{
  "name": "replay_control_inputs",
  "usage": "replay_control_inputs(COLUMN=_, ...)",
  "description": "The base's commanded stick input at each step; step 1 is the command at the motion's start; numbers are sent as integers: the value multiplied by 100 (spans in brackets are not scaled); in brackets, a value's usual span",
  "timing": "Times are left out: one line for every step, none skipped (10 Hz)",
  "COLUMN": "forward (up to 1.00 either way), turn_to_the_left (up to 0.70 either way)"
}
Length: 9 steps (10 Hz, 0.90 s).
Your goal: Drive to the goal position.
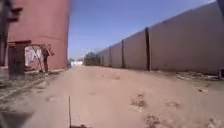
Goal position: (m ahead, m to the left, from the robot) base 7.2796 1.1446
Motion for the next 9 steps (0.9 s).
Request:
replay_control_inputs(forward=100, turn_to_the_left=0)
replay_control_inputs(forward=100, turn_to_the_left=0)
replay_control_inputs(forward=100, turn_to_the_left=0)
replay_control_inputs(forward=100, turn_to_the_left=0)
replay_control_inputs(forward=100, turn_to_the_left=0)
replay_control_inputs(forward=100, turn_to_the_left=27)
replay_control_inputs(forward=100, turn_to_the_left=27)
replay_control_inputs(forward=100, turn_to_the_left=27)
replay_control_inputs(forward=100, turn_to_the_left=27)
